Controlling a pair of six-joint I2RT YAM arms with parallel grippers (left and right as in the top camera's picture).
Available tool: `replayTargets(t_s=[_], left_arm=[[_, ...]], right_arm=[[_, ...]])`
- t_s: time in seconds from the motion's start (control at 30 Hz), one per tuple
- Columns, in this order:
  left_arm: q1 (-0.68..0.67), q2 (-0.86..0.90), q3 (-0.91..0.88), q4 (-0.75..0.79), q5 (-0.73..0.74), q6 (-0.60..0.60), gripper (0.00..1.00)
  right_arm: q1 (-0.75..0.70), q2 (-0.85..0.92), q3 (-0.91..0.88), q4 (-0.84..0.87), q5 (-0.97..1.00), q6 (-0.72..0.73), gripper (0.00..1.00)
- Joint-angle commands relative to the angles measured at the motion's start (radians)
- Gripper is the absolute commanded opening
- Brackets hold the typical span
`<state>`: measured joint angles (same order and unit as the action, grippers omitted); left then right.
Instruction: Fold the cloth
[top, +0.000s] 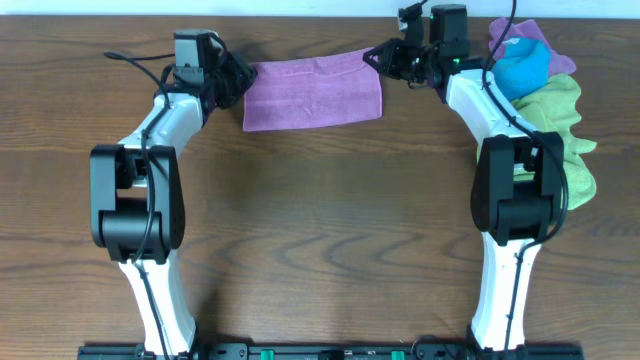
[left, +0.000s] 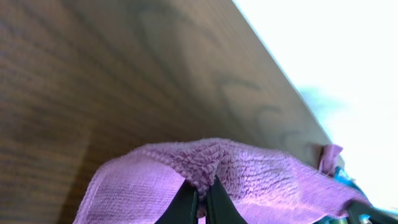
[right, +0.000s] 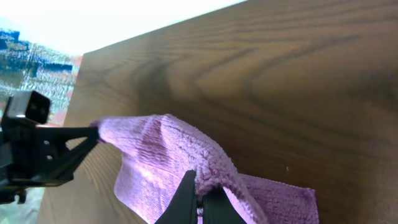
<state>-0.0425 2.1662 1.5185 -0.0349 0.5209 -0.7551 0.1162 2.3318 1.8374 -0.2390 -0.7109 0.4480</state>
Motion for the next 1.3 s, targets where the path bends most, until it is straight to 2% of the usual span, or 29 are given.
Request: replayTargets(t_s=[0.0,0.2,0.33,0.8,1.03,1.27], left_arm=[[0.005,0.010,0.045,-0.070,0.031,0.056,0.06],[0.023,-0.054,0.045,-0.270,0.042,0.142,0.06],[0.023,-0.067,0.045,-0.402,-0.020,0.151,0.06],[0.022,-0.111,0.046,-0.441,0.020,0.172,0.06],[0.018,-0.163,0.045,-0.622,-0.143,0.188,0.06],[-0.014,-0.137,0.040,-0.622,-0.156,0.194,0.06]], right_arm=[[0.003,0.031,0.015,-0.046,-0.043,0.015,0.01],[-0.012,0.031,0.015,-0.267,-0.079,-0.047,0.01],[-0.018,0.031,0.015,-0.301,-0.079,-0.053,0.02],[0.000,0.031,0.014,-0.307,-0.064,-0.064,0.01],[0.012,0.031,0.015,-0.293,-0.056,-0.064,0.01],[0.019,0.031,0.014,-0.318,-0.037,-0.084,0.01]])
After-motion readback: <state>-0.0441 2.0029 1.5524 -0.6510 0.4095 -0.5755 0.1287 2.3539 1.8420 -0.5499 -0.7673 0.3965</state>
